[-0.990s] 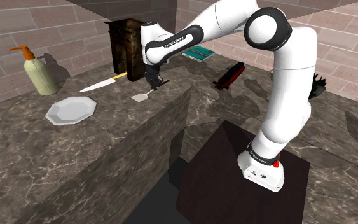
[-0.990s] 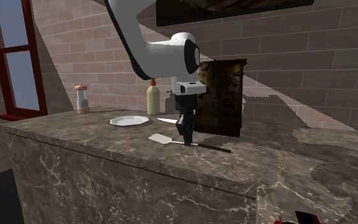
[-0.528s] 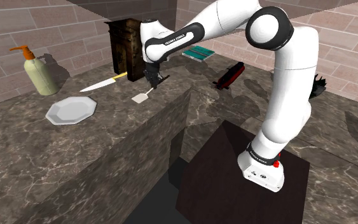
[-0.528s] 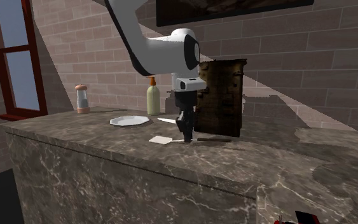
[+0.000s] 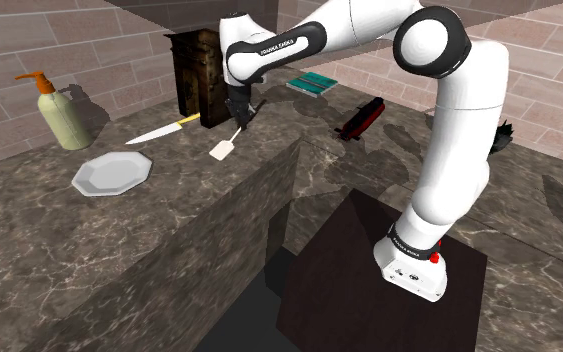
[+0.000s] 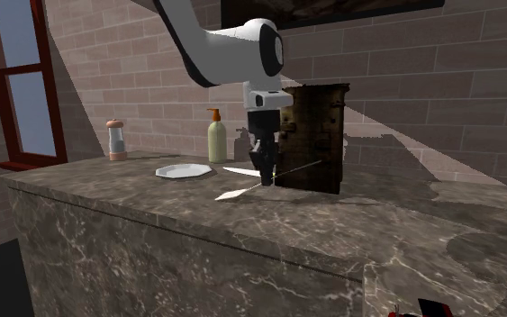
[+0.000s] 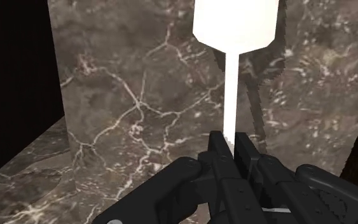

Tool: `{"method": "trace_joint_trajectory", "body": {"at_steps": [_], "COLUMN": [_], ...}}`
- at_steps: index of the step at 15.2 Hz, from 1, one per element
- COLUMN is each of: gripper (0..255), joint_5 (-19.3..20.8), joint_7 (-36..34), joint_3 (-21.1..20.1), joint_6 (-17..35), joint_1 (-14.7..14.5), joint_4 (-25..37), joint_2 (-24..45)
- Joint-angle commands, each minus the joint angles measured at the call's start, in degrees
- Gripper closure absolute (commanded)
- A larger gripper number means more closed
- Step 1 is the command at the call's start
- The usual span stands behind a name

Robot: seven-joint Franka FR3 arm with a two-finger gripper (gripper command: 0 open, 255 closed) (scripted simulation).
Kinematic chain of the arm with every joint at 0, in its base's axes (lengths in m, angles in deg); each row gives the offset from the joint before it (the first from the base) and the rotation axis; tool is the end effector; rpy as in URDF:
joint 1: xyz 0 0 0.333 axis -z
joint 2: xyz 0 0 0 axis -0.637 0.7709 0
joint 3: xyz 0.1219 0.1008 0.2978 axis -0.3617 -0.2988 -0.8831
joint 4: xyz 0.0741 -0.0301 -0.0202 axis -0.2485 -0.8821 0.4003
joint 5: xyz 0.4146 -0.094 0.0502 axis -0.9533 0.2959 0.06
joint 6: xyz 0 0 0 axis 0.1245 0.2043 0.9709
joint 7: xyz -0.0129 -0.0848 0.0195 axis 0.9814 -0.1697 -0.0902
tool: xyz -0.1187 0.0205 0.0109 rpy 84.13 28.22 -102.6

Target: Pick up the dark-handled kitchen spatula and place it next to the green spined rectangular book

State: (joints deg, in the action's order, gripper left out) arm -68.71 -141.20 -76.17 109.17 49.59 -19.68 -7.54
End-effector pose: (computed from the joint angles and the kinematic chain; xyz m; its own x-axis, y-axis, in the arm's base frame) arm 0.6859 0.0604 0.3797 0.0282 -0.9974 0.0665 -0.9996 -0.0283 -0.0010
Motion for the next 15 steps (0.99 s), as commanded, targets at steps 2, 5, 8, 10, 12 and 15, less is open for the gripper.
{"method": "trace_joint_trajectory", "body": {"at_steps": [2, 5, 8, 10, 12, 15], "gripper": [255, 255, 255, 255, 255, 255], "joint_5": [-0.4, -0.7, -1.2, -1.8, -2.4, -3.2], "joint_7": [0.3, 0.7, 2.0, 4.6, 7.2, 11.1], "joint_3": [-0.2, -0.3, 0.0, 0.7, 1.4, 2.7], "joint_6": [-2.1, -4.1, -4.4, -3.4, -2.6, -1.6], "joint_1": [0.0, 0.1, 1.0, 2.9, 4.8, 7.4], "joint_4": [1.3, 2.7, 2.0, -0.3, -2.2, -4.7], "joint_2": [-0.8, -1.5, -2.6, -4.3, -5.7, -7.5]}}
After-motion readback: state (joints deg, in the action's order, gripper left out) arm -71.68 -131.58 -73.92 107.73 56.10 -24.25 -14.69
